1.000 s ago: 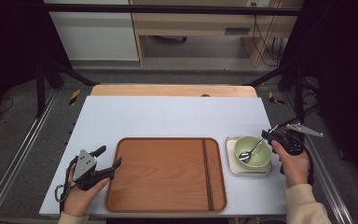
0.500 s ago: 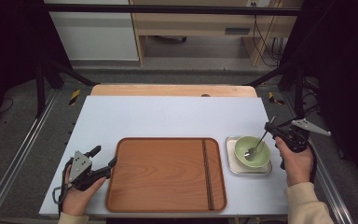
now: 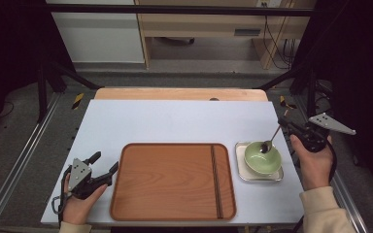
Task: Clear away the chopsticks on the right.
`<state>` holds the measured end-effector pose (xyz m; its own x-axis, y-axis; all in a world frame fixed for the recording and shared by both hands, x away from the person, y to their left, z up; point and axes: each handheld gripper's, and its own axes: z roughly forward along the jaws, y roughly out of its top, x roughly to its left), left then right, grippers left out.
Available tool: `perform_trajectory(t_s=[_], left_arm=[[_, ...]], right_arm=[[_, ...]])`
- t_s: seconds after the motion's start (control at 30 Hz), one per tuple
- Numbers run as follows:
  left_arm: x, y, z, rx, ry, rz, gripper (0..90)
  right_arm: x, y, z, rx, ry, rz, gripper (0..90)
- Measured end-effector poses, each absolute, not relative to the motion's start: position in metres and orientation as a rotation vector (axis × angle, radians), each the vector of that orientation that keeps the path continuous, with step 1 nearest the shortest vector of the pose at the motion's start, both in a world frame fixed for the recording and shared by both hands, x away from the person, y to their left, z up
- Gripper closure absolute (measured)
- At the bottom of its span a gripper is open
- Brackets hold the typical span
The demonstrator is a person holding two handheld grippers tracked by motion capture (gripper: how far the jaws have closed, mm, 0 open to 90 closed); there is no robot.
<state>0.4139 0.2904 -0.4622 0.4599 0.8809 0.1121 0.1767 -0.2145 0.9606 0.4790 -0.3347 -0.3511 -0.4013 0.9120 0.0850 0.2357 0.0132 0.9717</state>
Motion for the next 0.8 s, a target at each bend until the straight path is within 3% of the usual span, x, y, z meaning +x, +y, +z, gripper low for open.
perform_trajectory(t_s=[0.33, 0.8], left_arm=[[0.414, 0.292, -0.464, 1.69, 0.922, 0.884, 25.4], [0.415, 0.296, -0.465, 1.686, 0.933, 0.89, 25.2]], right_arm=[[0.451, -0.306, -0.302, 0.993, 1.698, 1.483, 89.4], [0.445, -0.241, -0.322, 0.897, 1.897, 1.55, 89.5]])
